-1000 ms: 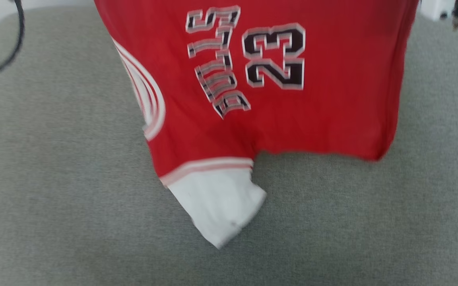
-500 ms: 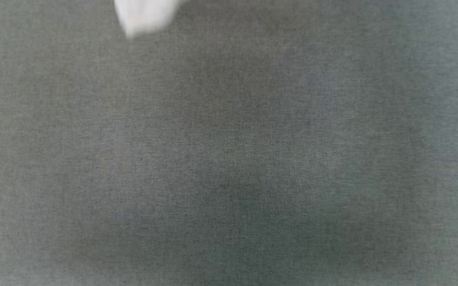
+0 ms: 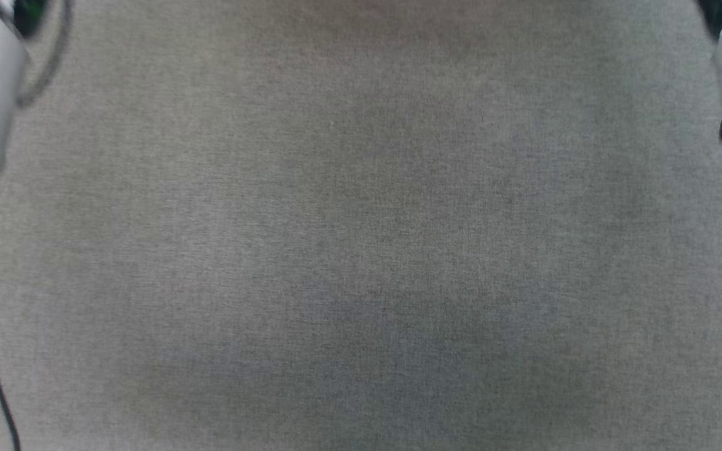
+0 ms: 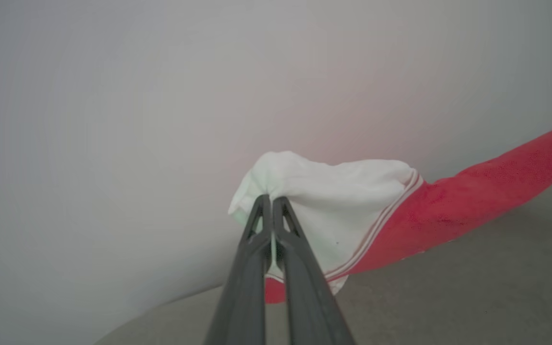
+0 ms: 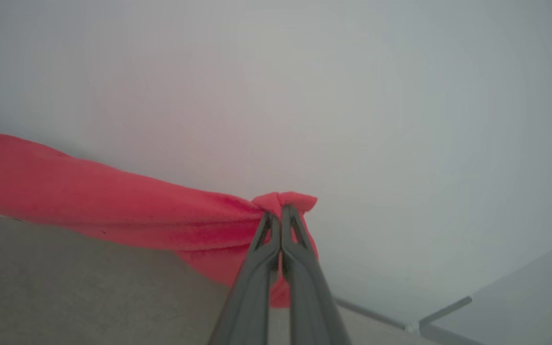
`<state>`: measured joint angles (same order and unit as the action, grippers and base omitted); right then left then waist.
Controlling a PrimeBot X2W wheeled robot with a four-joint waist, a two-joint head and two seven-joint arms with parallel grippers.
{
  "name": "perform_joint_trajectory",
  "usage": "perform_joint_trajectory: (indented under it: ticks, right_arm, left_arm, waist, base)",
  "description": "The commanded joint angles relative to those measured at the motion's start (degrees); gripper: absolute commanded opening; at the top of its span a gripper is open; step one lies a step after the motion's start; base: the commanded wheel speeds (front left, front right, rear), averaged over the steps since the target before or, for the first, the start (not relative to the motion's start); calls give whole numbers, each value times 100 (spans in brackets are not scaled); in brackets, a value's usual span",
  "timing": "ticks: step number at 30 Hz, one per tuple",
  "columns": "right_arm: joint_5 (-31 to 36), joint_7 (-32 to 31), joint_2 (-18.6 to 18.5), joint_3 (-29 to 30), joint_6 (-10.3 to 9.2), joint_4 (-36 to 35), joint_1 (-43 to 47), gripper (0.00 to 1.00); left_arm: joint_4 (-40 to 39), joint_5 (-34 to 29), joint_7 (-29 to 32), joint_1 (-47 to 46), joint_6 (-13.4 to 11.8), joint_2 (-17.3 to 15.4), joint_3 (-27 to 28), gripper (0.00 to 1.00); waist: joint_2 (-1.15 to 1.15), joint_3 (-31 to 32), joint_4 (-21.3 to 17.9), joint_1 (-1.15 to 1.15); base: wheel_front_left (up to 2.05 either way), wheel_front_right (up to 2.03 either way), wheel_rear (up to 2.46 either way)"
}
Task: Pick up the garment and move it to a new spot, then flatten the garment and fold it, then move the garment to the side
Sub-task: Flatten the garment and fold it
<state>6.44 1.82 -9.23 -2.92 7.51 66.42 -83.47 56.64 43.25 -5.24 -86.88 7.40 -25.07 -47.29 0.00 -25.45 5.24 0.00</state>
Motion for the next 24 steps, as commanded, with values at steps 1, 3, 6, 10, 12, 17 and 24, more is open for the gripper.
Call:
perform_joint_trajectory:
  ticks: [1,3,6,10,12,17,24]
  right_arm:
    - [-74,-54,-50,-44,-4,90,133,0]
    - [-233,-82,-24,-140,-3,211,354,0]
    - [-516,-148,10,-276,-3,350,720,0]
    - [-882,-236,-17,-509,-3,383,1218,0]
    - [-972,-281,-14,-569,-4,376,1339,0]
    - [-1406,-454,-81,-928,-4,171,2048,0]
    - [-2204,-951,-335,-1489,-4,-871,3259,0]
  left_arm:
    - [-135,269,274,200,-5,-128,-97,0]
    - [-359,550,691,620,-4,-250,-327,0]
    - [-743,1009,1208,1043,-3,-465,-545,0]
    - [-1272,1469,1721,1698,-2,-763,-817,0]
    - [-1399,1590,1810,1846,-2,-861,-840,0]
    - [-2031,1946,2204,2582,-33,-1272,-981,0]
    - [-3342,2359,2542,3690,-619,-1940,-1038,0]
  waist:
    - [0,86,44,0]
    - [0,175,69,0]
    - [0,306,79,0]
    - [0,469,80,0]
    - [0,504,73,0]
    - [0,663,31,0]
    - [0,811,-59,0]
  base:
    - [0,0,0]
    - [0,0,0]
    - [0,0,0]
    - [0,0,0]
    - [0,0,0]
    - [0,0,0]
    - [0,0,0]
